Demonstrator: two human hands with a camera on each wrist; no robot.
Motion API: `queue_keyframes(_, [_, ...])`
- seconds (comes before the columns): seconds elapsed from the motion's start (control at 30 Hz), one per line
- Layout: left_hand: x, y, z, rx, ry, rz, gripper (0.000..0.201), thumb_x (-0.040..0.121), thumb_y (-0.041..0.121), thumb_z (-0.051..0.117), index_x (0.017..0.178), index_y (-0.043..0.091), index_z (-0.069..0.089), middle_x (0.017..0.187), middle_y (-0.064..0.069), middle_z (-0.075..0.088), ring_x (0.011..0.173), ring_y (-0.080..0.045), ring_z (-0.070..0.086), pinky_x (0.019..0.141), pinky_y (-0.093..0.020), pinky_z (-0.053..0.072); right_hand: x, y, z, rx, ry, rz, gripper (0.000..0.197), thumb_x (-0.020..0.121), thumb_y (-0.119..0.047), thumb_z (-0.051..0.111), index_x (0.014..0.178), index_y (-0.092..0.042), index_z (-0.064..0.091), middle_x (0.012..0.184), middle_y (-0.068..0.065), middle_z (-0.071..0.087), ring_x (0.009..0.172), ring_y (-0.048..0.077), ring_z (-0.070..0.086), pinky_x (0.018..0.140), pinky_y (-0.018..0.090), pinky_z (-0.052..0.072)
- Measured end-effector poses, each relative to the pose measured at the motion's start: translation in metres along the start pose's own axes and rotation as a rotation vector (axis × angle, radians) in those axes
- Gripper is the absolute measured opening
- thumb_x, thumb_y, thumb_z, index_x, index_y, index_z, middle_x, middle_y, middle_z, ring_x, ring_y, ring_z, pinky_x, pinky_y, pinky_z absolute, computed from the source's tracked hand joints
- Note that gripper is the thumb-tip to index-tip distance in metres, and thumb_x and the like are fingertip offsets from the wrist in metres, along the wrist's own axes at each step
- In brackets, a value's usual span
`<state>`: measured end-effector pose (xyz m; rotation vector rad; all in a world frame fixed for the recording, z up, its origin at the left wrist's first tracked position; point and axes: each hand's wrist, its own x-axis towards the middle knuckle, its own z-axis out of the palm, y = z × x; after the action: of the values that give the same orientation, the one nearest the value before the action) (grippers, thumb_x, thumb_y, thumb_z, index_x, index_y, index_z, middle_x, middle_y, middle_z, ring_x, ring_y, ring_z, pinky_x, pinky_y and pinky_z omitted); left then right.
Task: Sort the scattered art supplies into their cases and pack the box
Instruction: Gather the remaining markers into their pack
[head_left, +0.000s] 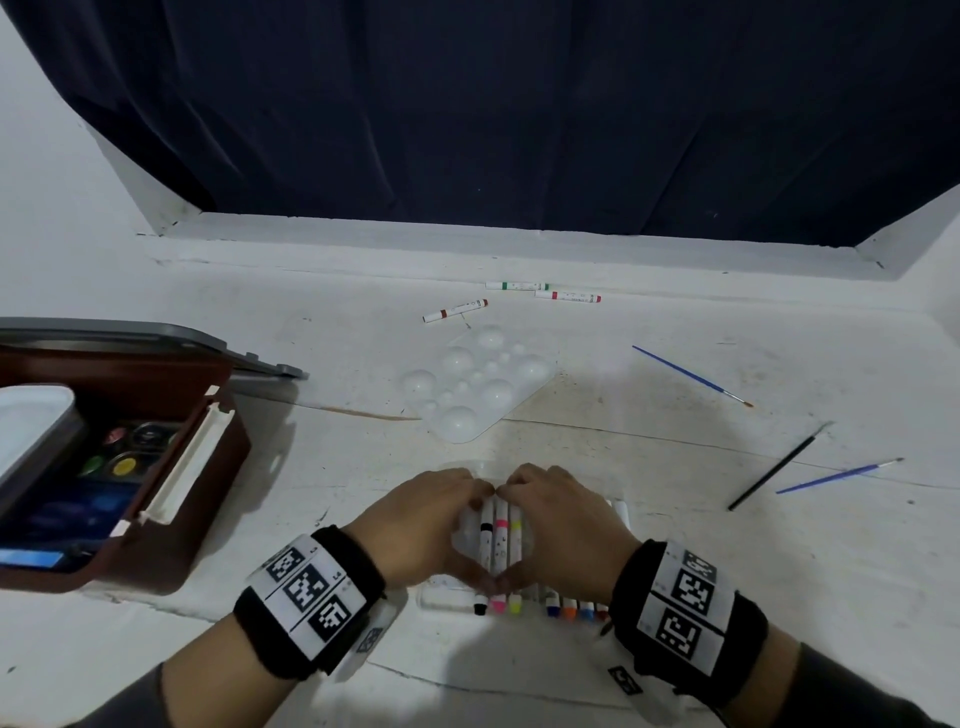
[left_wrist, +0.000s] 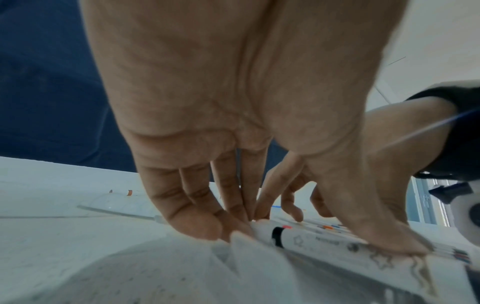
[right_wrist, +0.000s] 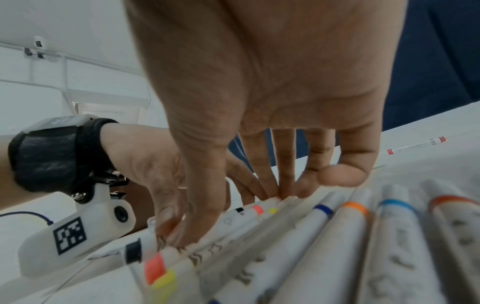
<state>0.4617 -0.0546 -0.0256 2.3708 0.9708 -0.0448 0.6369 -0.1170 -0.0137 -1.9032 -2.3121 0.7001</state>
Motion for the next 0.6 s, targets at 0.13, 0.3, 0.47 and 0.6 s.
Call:
queue_keyframes(0.13, [0.004,-0.002,0.001,0.009,0.027,-0.006,0.071,0.054,0.062,0.088,0.111,0.031,0.059,0.1,0.014,0.059,0.09,-0.004,0.056,0.083,-0.025,0.048,0.0,0.0,0.001,-0.037,-0.005,0.01,0.057,0.068,-0.06,0.077,0.113,-0.029,0.058,0.11,-0.006,0.051,0.101,0.015,0.046,0.077,0.029,0.048])
queue_keyframes(0.3, [0.006,-0.002,0.002,0.088,0.013,0.004,0.07,0.056,0.063,0.086,0.109,0.029,0.055,0.1,0.014,0.056,0.089,-0.005,0.054,0.077,-0.023,0.045,0.003,0.002,0.005,-0.098,-0.006,0.022,0.065,0.064,-0.064,0.077,0.113,-0.027,0.054,0.107,-0.008,0.049,0.098,0.014,0.045,0.078,0.034,0.051])
queue_keyframes(0.47, [0.006,0.001,0.0,0.189,0.016,0.004,0.073,0.055,0.069,0.083,0.109,0.03,0.053,0.099,0.015,0.054,0.087,-0.006,0.053,0.071,-0.021,0.039,0.009,-0.001,-0.002,-0.143,-0.016,0.015,0.066,0.062,-0.057,0.082,0.112,-0.024,0.053,0.107,-0.006,0.051,0.098,0.016,0.05,0.074,0.03,0.043])
queue_keyframes(0.6, [0.008,0.001,-0.002,0.251,0.005,0.015,0.077,0.056,0.073,0.08,0.112,0.027,0.054,0.101,0.014,0.054,0.086,-0.006,0.052,0.068,-0.02,0.033,0.013,0.001,-0.002,-0.115,-0.018,0.016,0.068,0.058,-0.057,0.084,0.111,-0.026,0.053,0.105,-0.008,0.051,0.091,0.013,0.05,0.074,0.029,0.045])
